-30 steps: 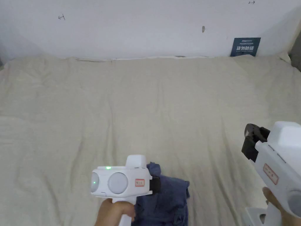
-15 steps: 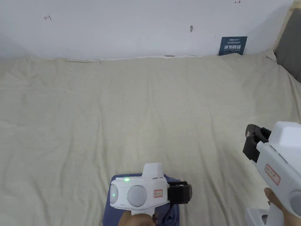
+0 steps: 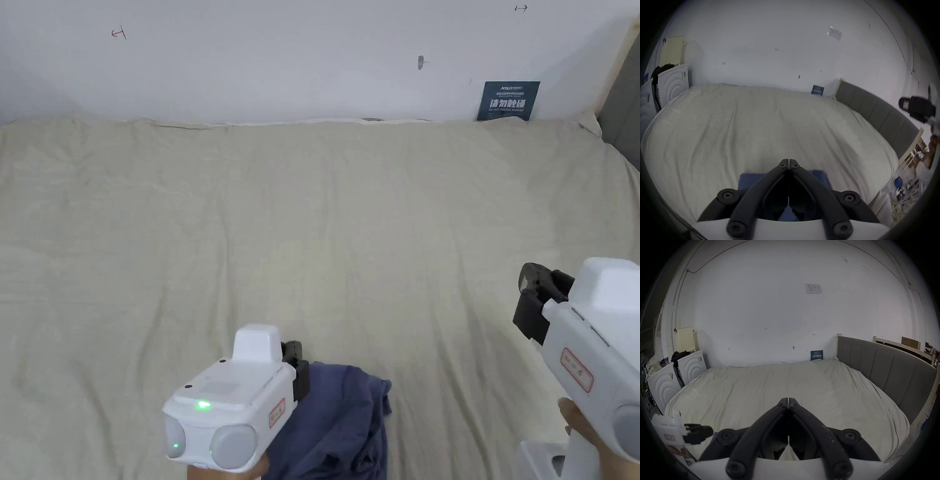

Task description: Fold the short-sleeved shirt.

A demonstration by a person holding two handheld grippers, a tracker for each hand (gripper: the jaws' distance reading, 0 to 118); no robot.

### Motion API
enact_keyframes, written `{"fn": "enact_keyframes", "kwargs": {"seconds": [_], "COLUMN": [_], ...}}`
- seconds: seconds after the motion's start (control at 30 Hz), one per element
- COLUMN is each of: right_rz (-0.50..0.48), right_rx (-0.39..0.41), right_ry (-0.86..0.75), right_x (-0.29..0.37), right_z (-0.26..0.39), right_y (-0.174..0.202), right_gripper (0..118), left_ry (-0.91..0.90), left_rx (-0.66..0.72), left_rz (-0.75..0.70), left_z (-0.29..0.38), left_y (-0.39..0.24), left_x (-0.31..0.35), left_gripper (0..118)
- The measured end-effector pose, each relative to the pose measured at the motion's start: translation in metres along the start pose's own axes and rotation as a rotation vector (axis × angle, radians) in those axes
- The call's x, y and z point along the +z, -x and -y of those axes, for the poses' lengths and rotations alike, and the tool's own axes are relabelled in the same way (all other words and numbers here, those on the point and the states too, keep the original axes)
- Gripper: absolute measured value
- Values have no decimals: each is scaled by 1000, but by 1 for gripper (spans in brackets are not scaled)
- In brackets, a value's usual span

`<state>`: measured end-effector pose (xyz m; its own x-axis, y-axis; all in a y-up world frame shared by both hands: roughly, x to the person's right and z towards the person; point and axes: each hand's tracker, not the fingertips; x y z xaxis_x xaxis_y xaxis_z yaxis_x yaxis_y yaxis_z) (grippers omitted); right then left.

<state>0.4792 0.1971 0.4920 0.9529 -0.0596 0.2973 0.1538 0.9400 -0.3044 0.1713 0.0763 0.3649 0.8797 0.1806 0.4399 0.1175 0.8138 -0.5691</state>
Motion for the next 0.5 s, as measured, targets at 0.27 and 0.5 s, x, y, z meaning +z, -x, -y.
{"fn": "enact_keyframes", "kwargs": {"seconds": [0.27,0.5], "right_rz": [7,40], "right_rx": [-1,-7], "right_ry": [11,20], "right_x": [1,3], "right_z": [2,4], "right_y": [-5,-19], "right_gripper": [2,2], "left_ry": [162,212], "left_rx": [-90,-143], "left_rz": [67,31], "left_z": [55,72], "left_y": [-43,-95], "left_x": [-43,-58], "left_gripper": [0,0]}}
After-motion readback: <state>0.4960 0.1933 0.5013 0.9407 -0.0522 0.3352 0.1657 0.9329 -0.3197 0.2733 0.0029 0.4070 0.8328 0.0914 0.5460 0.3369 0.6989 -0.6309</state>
